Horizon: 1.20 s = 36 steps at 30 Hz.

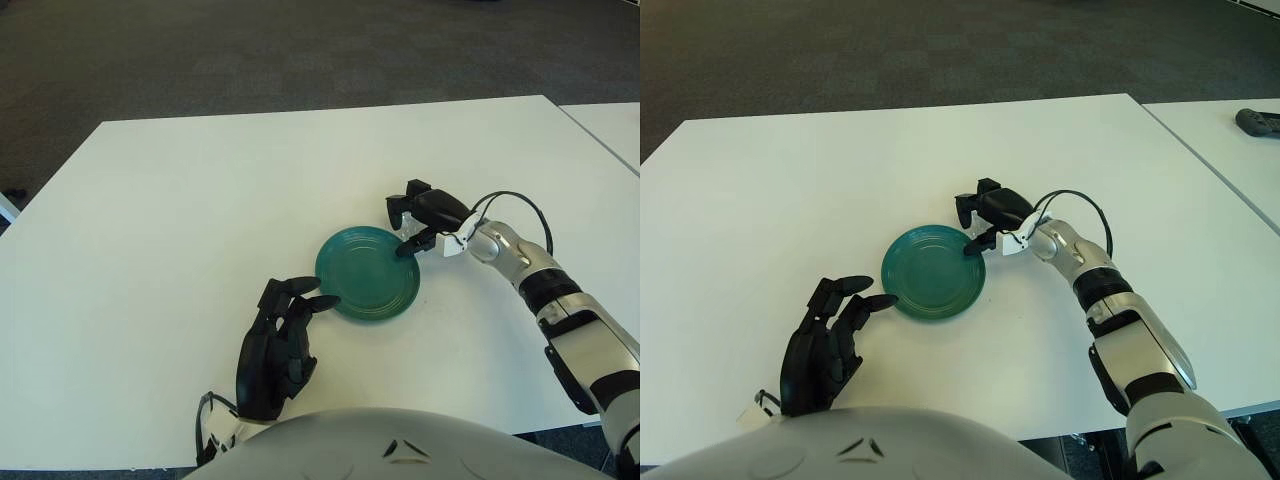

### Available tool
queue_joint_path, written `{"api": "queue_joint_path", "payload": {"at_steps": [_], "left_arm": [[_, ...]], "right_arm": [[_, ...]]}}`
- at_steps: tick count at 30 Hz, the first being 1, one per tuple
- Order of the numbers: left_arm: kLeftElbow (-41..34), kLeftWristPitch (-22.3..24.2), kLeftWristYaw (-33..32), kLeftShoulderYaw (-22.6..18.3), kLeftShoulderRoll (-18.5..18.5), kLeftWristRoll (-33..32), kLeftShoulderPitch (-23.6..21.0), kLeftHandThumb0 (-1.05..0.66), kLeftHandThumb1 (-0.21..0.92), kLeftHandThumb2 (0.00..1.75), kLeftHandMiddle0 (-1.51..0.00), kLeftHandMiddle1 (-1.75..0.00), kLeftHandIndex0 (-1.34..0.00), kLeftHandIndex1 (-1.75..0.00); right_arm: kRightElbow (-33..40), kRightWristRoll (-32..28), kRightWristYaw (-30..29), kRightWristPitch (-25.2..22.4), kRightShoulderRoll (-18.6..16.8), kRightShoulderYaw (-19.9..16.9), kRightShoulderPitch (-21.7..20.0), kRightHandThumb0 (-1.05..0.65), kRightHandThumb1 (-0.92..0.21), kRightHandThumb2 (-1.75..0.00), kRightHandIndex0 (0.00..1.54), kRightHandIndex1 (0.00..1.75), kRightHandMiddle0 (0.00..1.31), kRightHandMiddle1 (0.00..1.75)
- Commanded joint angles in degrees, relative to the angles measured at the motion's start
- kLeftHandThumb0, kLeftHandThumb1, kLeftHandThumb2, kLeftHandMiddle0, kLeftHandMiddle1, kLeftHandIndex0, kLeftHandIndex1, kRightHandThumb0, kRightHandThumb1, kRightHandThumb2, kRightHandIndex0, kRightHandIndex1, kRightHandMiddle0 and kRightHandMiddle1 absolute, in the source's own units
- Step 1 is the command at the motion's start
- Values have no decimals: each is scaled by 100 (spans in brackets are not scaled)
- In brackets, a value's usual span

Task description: Put the bottle into the plate.

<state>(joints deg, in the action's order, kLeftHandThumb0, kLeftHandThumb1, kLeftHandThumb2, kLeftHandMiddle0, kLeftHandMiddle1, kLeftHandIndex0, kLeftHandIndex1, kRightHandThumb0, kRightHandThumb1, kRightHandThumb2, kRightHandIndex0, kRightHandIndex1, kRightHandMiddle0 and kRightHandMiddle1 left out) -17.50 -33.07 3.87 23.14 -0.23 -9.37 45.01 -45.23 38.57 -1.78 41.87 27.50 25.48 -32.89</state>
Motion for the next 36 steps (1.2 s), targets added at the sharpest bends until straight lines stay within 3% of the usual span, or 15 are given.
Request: {"api": "queue_joint_path", "payload": {"at_steps": [1, 9, 15, 36], "left_arm": [[-41, -50, 68, -48, 69, -69, 43, -85, 92, 67, -56, -93, -23, -115], [-55, -18, 103, -134, 129, -120, 78, -85, 92, 69, -55, -90, -23, -115], [-27, -24, 101, -190, 136, -113, 74, -86, 92, 70, -54, -87, -23, -115], [-52, 93, 290, -192, 184, -368, 30, -85, 92, 66, -58, -87, -23, -114]], "right_arm": [[66, -9, -107, -23, -55, -25, -6, -87, -92, -29, 95, 175, 73, 175], [34, 94, -557, 42, -103, -40, 23, -85, -92, -38, 116, 175, 101, 175], [-29, 93, -772, 98, -132, -30, 17, -85, -92, -44, 125, 175, 111, 175], [-171, 68, -865, 163, -143, -27, -28, -87, -92, -50, 130, 175, 116, 175]]}}
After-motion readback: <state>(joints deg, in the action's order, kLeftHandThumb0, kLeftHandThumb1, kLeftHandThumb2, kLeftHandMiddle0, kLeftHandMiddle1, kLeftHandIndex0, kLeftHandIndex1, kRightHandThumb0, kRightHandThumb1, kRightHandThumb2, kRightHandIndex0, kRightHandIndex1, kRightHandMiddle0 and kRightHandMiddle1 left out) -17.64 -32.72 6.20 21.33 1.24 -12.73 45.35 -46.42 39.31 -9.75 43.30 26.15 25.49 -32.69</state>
